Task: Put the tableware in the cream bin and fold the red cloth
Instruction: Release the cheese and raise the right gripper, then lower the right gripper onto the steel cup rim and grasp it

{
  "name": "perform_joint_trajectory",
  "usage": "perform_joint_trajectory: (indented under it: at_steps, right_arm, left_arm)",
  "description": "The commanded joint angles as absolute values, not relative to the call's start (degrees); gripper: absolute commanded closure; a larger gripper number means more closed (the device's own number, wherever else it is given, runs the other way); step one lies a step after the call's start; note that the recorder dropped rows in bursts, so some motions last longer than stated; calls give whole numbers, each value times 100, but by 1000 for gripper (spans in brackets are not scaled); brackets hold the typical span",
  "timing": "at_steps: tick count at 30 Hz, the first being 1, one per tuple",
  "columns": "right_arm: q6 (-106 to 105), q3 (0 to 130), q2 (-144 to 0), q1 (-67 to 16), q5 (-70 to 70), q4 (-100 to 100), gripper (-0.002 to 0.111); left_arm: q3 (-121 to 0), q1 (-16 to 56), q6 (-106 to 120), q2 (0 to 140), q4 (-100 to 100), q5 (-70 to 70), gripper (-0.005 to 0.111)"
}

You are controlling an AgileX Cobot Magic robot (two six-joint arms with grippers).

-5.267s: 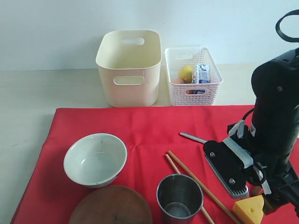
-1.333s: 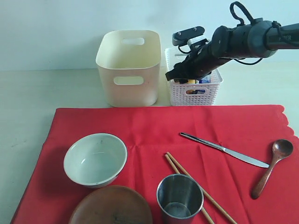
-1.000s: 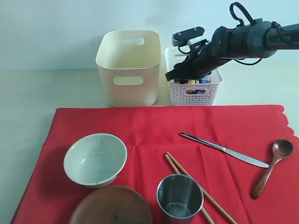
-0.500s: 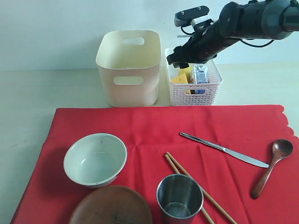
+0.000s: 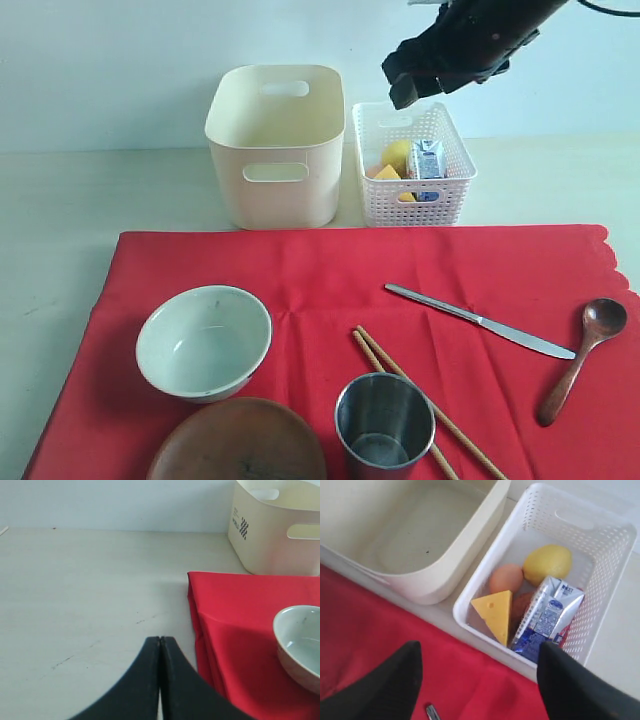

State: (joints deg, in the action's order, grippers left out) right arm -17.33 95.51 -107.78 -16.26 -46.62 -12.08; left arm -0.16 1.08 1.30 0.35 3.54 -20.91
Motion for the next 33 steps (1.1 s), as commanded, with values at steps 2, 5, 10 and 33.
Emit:
perform_joint_trajectory:
  at_steps: [2,5,10,33]
  right_arm:
    - [-1485,8900,-9932,-1602,-4851,-1145,45]
    - [-1426,8373,-9411,-1602,-4817,-1166,45]
    - [-1331,7781,-8802,-1602,-4804,-1166,45]
    - [-1628,5794,-6748,-2094,-4788,-1767,45]
  left_arm:
    - [0,138,124,0,351,-2019,107]
    - [0,138,124,0,351,-2019,107]
    - [0,138,124,0,351,-2019,107]
    - [0,138,124,0,351,-2019,107]
